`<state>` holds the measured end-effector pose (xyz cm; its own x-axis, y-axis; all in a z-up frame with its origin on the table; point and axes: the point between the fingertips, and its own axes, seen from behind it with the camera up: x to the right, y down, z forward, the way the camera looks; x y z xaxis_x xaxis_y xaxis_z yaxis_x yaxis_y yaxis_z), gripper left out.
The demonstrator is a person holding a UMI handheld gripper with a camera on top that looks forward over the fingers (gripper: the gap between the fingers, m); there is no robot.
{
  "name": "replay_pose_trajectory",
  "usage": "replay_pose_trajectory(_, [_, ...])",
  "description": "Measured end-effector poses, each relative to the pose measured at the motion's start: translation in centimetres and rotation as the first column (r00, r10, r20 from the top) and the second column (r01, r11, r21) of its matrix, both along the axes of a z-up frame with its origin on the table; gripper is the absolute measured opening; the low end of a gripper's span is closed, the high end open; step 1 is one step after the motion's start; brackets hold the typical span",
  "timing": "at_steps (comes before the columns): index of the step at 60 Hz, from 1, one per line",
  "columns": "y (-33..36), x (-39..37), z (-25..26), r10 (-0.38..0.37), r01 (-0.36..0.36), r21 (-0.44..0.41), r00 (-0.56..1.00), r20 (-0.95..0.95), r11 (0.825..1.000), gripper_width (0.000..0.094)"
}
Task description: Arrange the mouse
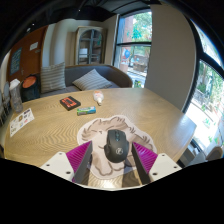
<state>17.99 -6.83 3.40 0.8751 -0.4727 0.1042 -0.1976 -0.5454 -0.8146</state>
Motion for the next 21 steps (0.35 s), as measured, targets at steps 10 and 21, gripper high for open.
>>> replay_pose_trajectory(10, [-5.3,-6.4,4.1,0.02,-0.023,0.055,0.998,0.051,0.998,0.0837])
replay_pose_trajectory(21, [-10.1,-12.3,6.7,0.008,-0.016,0.116,0.997,0.076,0.993,0.0834])
